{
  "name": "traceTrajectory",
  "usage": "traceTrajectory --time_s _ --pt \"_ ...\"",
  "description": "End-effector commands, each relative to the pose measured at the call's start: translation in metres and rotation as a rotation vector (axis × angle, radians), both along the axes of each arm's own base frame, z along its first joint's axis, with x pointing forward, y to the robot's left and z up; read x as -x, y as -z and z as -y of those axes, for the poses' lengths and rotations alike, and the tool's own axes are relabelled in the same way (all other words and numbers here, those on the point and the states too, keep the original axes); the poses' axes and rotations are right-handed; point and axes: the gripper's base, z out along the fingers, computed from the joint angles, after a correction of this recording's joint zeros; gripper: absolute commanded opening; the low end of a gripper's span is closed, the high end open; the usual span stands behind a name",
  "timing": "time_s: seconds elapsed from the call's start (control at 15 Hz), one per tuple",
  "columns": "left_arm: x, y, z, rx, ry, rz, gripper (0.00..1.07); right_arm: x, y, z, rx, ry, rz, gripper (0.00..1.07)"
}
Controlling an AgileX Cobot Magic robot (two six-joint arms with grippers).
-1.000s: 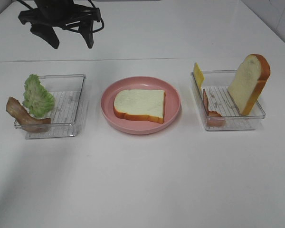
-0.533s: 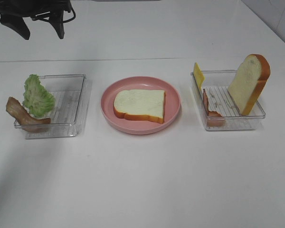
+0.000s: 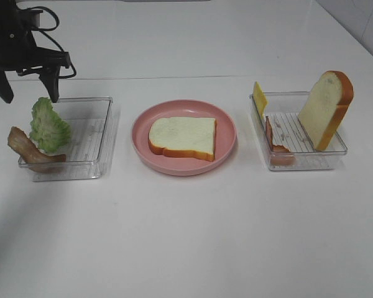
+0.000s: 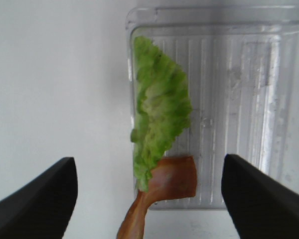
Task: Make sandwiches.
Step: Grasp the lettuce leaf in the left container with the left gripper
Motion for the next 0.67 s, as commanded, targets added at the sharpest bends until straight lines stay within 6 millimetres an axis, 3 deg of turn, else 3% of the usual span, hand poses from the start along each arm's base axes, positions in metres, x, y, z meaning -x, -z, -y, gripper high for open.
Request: traceTrajectory --time_s 0.07,0.4,0.67 --pt "0.004 0.009 -0.007 -0.008 -0.028 -0.064 0.75 0.001 0.000 0.001 -0.005 0.007 0.016 0.78" --pt "-0.006 0.034 -0.002 0.020 -0.015 -0.048 0.75 0.001 0.000 0.001 -0.005 0.007 0.016 0.78" --pt "-0.010 0.044 -0.002 0.018 -0.010 -0.039 0.57 0.001 0.000 0.001 -0.005 0.007 0.016 0.78"
